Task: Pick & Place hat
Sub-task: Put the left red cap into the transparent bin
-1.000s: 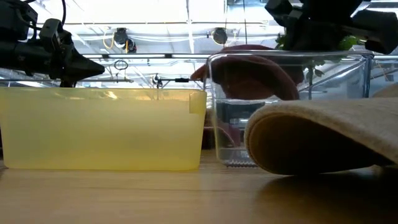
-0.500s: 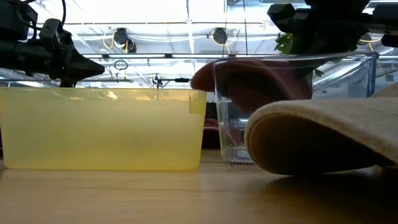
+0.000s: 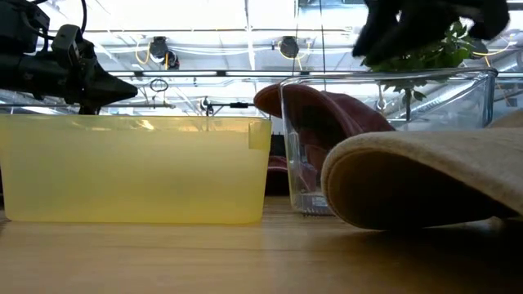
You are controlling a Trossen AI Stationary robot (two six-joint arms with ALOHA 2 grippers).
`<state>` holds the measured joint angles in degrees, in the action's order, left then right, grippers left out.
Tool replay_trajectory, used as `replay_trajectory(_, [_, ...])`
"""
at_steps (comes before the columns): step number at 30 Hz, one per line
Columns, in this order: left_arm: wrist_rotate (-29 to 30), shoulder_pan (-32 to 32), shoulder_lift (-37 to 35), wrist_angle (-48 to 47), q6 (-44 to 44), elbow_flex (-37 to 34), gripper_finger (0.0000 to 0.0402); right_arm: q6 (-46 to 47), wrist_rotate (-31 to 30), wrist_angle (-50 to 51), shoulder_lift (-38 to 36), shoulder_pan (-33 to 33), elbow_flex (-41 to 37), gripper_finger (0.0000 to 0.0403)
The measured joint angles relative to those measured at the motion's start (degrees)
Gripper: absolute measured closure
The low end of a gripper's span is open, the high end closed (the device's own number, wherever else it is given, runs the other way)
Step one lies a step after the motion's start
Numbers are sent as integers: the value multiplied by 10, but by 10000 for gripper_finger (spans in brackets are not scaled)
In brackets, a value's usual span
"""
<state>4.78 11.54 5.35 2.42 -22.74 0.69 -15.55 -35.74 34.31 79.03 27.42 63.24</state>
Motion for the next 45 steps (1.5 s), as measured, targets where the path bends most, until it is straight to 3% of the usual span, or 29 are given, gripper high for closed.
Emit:
replay_trajectory(6, [0, 0, 0, -1, 0, 0, 392, 1, -2, -20, -32, -4, 0, 299])
replay_trajectory(11, [0, 0, 0, -1, -3, 0, 392, 38, 2, -7, -101, -36, 0, 353])
replay_trajectory(15, [-3, 0, 0, -1, -3, 0, 392, 43, 102, -45, -198, -63, -22, 397])
replay_trajectory(19, [-3, 0, 0, -1, -4, 0, 392, 44, 178, -161, -301, -70, -105, 396])
replay_trajectory(26, [-4, 0, 0, 1, -15, 0, 392, 66, 181, -307, -434, -74, -287, 402])
replay_trajectory(34, [-2, 0, 0, 5, -18, 0, 392, 89, 190, -376, -569, -102, -435, 402])
replay_trajectory(45, [13, 0, 0, 4, -14, 0, 392, 89, 243, -398, -723, -168, -522, 403])
